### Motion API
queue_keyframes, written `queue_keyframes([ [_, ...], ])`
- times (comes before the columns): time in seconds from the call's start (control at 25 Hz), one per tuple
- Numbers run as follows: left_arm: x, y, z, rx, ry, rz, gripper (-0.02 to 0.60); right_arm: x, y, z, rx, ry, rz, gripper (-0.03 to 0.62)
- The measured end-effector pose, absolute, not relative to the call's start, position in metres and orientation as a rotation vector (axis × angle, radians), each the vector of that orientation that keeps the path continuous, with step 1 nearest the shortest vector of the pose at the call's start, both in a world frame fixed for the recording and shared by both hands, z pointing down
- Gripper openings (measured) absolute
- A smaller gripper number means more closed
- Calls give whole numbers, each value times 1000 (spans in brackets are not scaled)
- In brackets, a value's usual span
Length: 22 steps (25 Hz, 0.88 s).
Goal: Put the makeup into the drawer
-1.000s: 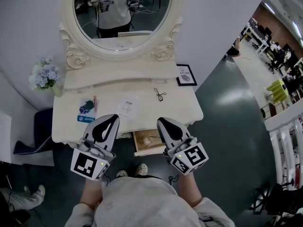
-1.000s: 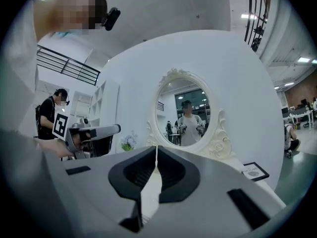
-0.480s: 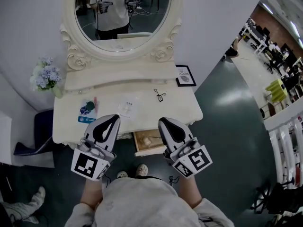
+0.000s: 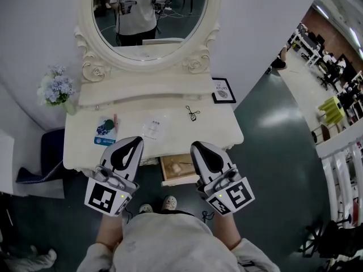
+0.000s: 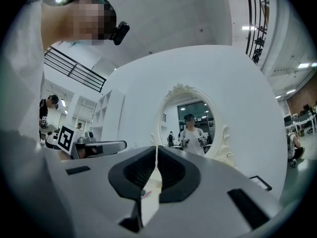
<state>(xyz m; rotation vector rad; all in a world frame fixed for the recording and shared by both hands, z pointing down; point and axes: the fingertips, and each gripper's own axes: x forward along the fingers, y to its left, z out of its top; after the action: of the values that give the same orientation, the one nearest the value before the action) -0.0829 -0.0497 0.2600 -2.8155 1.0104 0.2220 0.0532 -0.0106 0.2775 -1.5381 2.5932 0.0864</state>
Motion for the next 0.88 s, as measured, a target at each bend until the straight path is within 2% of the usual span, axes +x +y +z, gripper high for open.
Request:
queue_keyframes([
  [0.88, -79, -48, 258, -2818, 996, 228, 12, 48, -12, 281, -1515, 2603, 76, 26],
])
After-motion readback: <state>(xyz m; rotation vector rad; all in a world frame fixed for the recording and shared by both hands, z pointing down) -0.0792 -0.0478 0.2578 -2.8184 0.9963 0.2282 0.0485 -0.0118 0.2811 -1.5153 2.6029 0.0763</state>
